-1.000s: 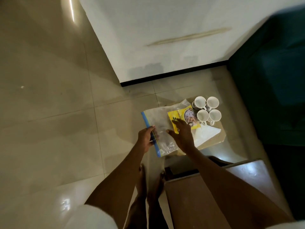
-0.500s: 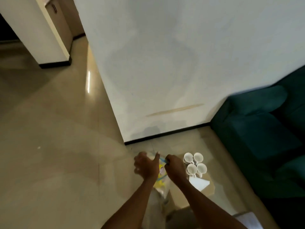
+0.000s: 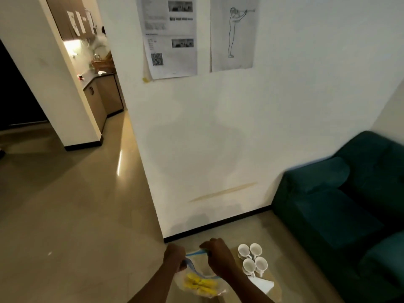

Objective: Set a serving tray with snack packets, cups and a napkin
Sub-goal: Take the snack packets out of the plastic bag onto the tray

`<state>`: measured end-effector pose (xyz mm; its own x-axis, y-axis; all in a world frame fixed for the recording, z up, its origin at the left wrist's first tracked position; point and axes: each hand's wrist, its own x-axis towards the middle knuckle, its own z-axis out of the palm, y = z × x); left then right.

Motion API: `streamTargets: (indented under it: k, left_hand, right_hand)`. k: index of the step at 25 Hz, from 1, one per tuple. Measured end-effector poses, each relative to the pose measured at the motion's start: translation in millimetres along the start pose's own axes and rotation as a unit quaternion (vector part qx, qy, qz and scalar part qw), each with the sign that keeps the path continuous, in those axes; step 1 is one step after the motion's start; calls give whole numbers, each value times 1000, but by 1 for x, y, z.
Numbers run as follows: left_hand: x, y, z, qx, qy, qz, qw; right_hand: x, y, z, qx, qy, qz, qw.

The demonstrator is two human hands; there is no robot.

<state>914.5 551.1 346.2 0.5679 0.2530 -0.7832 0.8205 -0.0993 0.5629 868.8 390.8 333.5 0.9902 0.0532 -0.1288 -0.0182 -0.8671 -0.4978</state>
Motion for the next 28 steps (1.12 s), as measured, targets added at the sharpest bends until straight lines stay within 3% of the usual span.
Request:
streamTargets:
  k: [3, 6, 9, 12, 16, 22, 25, 28]
  left_hand:
    - [-37, 23, 4, -140, -47, 17, 989]
    - [-81, 45, 20, -211, -83, 65, 972]
    - [-135, 54, 37, -196, -132, 111, 965]
    - [-183, 51, 55, -151, -195, 150, 957]
    - [-252, 20, 91, -115, -313, 148, 931]
    - [-377, -84, 174, 4, -480, 120, 869]
    - [-450, -152, 209, 12, -515, 93, 852]
    - [-528, -226, 243, 69, -515, 163, 838]
  right_hand:
    - [-18, -9, -34, 3, 23, -9, 1000]
    - [-50, -16, -65, 36, 63, 13, 997]
    - [-92, -22, -88, 71, 124, 58, 988]
    - [-141, -29, -105, 176, 197, 130, 956]
    - [-219, -27, -127, 255, 325, 220, 884]
    - [-362, 5, -175, 334, 503, 328, 727]
    - [-437, 29, -191, 309, 567, 394, 655]
    - [-522, 57, -208, 292, 615, 424, 598]
